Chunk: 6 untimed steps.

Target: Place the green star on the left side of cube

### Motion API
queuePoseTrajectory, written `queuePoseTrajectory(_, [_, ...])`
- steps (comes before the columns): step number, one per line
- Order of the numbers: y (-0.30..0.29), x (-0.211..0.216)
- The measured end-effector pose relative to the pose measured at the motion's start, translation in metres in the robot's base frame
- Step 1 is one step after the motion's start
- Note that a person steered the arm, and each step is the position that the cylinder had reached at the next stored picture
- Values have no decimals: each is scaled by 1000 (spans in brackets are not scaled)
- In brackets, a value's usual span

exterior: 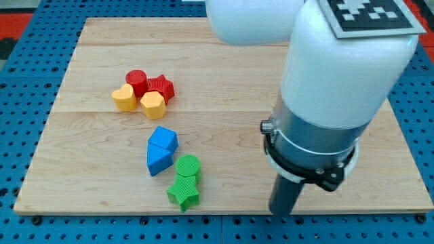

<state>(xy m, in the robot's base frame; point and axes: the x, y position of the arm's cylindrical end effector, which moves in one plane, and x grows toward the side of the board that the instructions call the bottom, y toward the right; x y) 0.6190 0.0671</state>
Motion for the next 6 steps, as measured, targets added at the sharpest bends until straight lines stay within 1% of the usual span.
queuePoseTrajectory(2, [-158,0])
queuePoseTrajectory(3, [-207,-6])
queuePoseTrajectory(4, [-200,-51])
queuePoseTrajectory(5, [-166,-81])
queuePoseTrajectory(6, [-159,-114])
